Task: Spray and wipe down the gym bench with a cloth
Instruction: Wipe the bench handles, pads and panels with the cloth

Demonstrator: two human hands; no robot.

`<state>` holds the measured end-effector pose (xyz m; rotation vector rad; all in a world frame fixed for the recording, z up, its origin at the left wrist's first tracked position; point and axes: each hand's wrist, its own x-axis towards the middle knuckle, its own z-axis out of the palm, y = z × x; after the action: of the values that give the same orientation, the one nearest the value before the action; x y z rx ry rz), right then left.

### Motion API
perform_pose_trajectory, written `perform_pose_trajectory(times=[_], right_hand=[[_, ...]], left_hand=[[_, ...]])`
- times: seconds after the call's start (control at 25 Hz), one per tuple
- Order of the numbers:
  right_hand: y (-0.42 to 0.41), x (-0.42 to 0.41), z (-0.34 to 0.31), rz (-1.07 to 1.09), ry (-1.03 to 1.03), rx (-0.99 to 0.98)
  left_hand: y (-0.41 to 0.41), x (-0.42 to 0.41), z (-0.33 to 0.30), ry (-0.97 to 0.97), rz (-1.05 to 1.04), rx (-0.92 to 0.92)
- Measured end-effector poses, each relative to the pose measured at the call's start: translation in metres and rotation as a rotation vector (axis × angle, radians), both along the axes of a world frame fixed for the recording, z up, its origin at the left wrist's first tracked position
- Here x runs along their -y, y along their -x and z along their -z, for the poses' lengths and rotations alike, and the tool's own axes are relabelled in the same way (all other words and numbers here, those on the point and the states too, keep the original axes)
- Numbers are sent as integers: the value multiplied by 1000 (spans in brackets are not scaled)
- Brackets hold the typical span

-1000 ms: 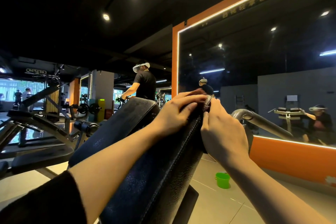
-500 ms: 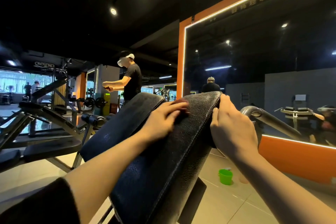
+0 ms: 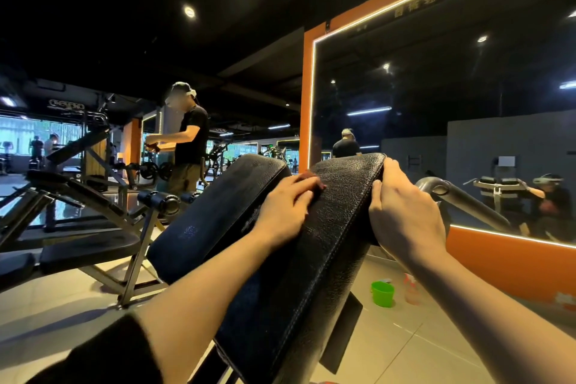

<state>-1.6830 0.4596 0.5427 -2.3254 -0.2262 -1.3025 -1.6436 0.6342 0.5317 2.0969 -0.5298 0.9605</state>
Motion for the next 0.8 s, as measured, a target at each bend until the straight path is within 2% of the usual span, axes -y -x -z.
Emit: perform_pose_trajectory(times=[0.08, 0.16, 0.2, 0.32, 0.36, 0.52, 0.68, 0.8], right_hand=[[2, 0, 1, 14, 2, -4], [2, -1, 2, 22, 16, 13], [4, -2, 3, 31, 18, 19], [6, -4, 2, 44, 22, 27], [5, -3, 2, 54, 40, 29], [6, -2, 5, -2, 17, 22], [29, -23, 36, -168, -39, 186], [44, -49, 72, -259, -153, 305]], left_hand=[[32, 9, 21, -108, 223, 106], [45, -6, 37, -190, 314, 156], [36, -17, 35, -169, 262, 122], [16, -22, 24, 79, -28, -25], [23, -10, 26, 80, -38, 4], [61, 0, 46, -164, 251, 112], [50, -12, 34, 40, -3, -33], [83, -3, 65, -77, 171, 103]])
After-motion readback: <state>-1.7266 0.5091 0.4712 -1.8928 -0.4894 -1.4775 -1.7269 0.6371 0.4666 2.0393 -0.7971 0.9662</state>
